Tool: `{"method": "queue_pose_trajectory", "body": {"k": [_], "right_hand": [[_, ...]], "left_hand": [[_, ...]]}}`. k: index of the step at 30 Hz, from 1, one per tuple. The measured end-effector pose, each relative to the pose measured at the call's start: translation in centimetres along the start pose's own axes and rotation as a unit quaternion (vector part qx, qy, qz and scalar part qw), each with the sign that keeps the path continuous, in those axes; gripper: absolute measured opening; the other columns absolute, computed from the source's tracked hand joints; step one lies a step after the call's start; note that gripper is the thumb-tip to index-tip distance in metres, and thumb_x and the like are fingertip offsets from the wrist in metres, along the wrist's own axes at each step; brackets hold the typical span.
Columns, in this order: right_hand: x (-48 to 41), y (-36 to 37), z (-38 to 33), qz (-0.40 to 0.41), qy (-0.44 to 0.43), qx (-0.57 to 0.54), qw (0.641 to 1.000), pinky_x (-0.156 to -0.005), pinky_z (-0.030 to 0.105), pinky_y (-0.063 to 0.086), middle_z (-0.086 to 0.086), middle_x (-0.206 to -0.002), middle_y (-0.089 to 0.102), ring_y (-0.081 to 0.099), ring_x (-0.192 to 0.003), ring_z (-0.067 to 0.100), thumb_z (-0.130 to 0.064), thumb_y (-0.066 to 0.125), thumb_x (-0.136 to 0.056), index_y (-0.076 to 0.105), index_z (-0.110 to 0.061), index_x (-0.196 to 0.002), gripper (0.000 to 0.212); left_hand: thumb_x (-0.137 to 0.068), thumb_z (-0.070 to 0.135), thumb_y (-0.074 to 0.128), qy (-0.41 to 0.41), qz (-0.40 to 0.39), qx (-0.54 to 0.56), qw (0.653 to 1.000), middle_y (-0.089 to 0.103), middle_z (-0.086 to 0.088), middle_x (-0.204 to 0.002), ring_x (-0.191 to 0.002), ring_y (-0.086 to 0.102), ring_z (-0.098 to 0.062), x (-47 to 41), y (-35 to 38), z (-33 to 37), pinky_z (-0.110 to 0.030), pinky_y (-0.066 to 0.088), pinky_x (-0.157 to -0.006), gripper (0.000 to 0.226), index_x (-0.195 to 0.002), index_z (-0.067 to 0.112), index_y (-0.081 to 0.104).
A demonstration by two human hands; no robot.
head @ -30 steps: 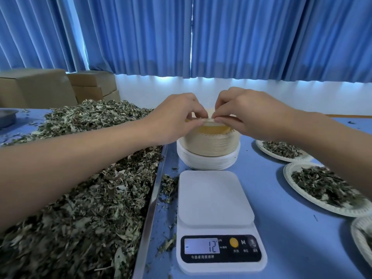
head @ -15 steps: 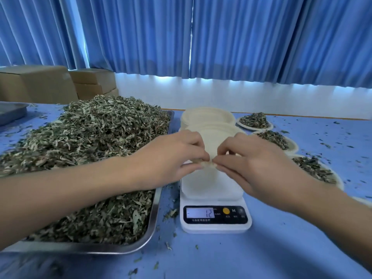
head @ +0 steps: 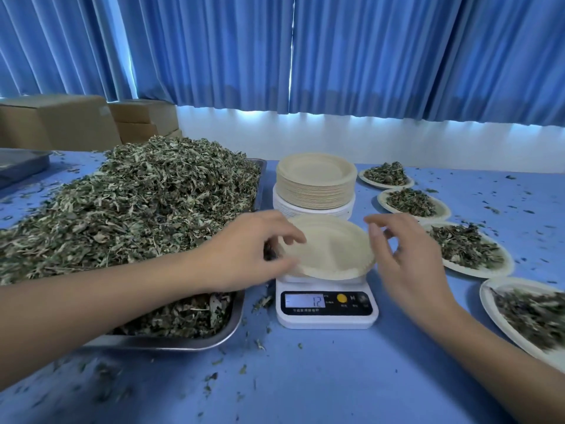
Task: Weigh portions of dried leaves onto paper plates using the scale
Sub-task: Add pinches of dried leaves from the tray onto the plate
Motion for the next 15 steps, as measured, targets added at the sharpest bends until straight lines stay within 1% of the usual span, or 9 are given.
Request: {"method": "queue_pose_trajectory", "body": {"k": [1, 3, 5, 8, 9, 10, 11, 12, 15], "right_hand": [[-0.5, 0.2, 1.9, 0.003, 0.084, -0.036, 0.996, -0.080, 0.019, 0.045, -0.021, -0.106, 0.064, 0.061, -0.100, -0.003, -0.040, 0.044, -0.103, 0.066, -0.026, -0.114, 0.029], [-1.1, 1.6, 5.1, -0.033, 0.213, -0.112, 0.970, -0.093, 0.036, 0.048, -0.014, -0.107, 0.070, 0.065, -0.107, 0.011, -0.044, 0.041, -0.105, 0.064, -0.024, -0.113, 0.031], [-1.2, 3.7, 6.8, -0.098, 0.297, -0.172, 0.934, -0.100, 0.038, 0.044, -0.007, -0.105, 0.074, 0.065, -0.110, 0.016, -0.051, 0.034, -0.106, 0.067, -0.019, -0.114, 0.046], [-1.6, 5.5, 6.8, -0.149, 0.319, -0.178, 0.919, -0.091, 0.035, 0.048, -0.006, -0.092, 0.079, 0.069, -0.101, 0.014, -0.061, 0.025, -0.104, 0.076, -0.022, -0.101, 0.064], [-1.8, 5.8, 6.6, -0.153, 0.319, -0.178, 0.918, -0.085, 0.032, 0.049, -0.009, -0.088, 0.079, 0.070, -0.098, 0.013, -0.062, 0.024, -0.104, 0.076, -0.024, -0.096, 0.066], [-2.0, 6.0, 6.4, -0.155, 0.321, -0.181, 0.916, -0.081, 0.029, 0.049, -0.011, -0.086, 0.079, 0.070, -0.095, 0.011, -0.063, 0.023, -0.104, 0.077, -0.026, -0.093, 0.066], [-2.1, 6.2, 6.2, -0.160, 0.323, -0.185, 0.914, -0.080, 0.027, 0.048, -0.011, -0.086, 0.079, 0.070, -0.095, 0.010, -0.063, 0.022, -0.104, 0.077, -0.026, -0.093, 0.067], [-2.1, 6.4, 6.1, -0.164, 0.324, -0.189, 0.912, -0.080, 0.026, 0.048, -0.011, -0.088, 0.078, 0.070, -0.095, 0.009, -0.064, 0.022, -0.104, 0.077, -0.027, -0.094, 0.067], [-2.1, 6.3, 6.0, -0.162, 0.323, -0.200, 0.911, -0.076, 0.022, 0.045, -0.016, -0.083, 0.078, 0.068, -0.092, 0.003, -0.065, 0.020, -0.103, 0.075, -0.030, -0.092, 0.067]], "left_hand": [[-0.088, 0.029, 0.066, -0.028, 0.038, 0.009, 0.999, 0.063, 0.016, -0.096, -0.086, 0.061, -0.001, -0.1, -0.7, -0.9, -0.026, 0.052, -0.080, 0.023, -0.110, 0.030, 0.071], [-0.090, 0.017, 0.060, -0.098, 0.091, -0.004, 0.991, 0.064, 0.011, -0.096, -0.086, 0.061, -0.005, -0.3, -1.8, -3.2, -0.029, 0.052, -0.080, 0.023, -0.109, 0.025, 0.072], [-0.090, 0.011, 0.056, -0.169, 0.086, -0.045, 0.981, 0.062, 0.006, -0.102, -0.092, 0.060, -0.011, -0.3, -2.1, -5.6, -0.028, 0.050, -0.082, 0.029, -0.114, 0.022, 0.069], [-0.091, 0.014, 0.055, -0.241, 0.013, -0.099, 0.965, 0.061, 0.000, -0.117, -0.099, 0.061, -0.018, 0.0, -1.4, -8.3, -0.036, 0.051, -0.090, 0.032, -0.122, 0.022, 0.063], [-0.091, 0.017, 0.055, -0.260, -0.017, -0.112, 0.959, 0.063, 0.001, -0.116, -0.091, 0.063, -0.017, 0.2, -1.1, -8.9, -0.038, 0.052, -0.086, 0.034, -0.123, 0.024, 0.062], [-0.091, 0.019, 0.054, -0.274, -0.044, -0.120, 0.953, 0.066, 0.003, -0.107, -0.078, 0.064, -0.015, 0.4, -0.8, -9.3, -0.037, 0.053, -0.075, 0.034, -0.123, 0.027, 0.061], [-0.090, 0.020, 0.053, -0.282, -0.068, -0.128, 0.948, 0.068, 0.006, -0.095, -0.067, 0.062, -0.012, 0.5, -0.5, -9.5, -0.034, 0.050, -0.066, 0.034, -0.122, 0.029, 0.060], [-0.089, 0.020, 0.053, -0.284, -0.088, -0.136, 0.945, 0.068, 0.007, -0.088, -0.064, 0.061, -0.011, 0.6, -0.3, -9.6, -0.033, 0.050, -0.063, 0.035, -0.121, 0.030, 0.060], [-0.086, 0.019, 0.054, -0.273, -0.118, -0.156, 0.942, 0.068, 0.004, -0.094, -0.078, 0.064, -0.016, 0.7, 0.0, -9.6, -0.039, 0.057, -0.075, 0.034, -0.118, 0.029, 0.061]]}}
Point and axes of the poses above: each hand's wrist, its own x-axis away from the middle knuckle, its own y-axis out of the palm, z = x × y, the point moved 8 cm from there along -x, towards the middle knuckle
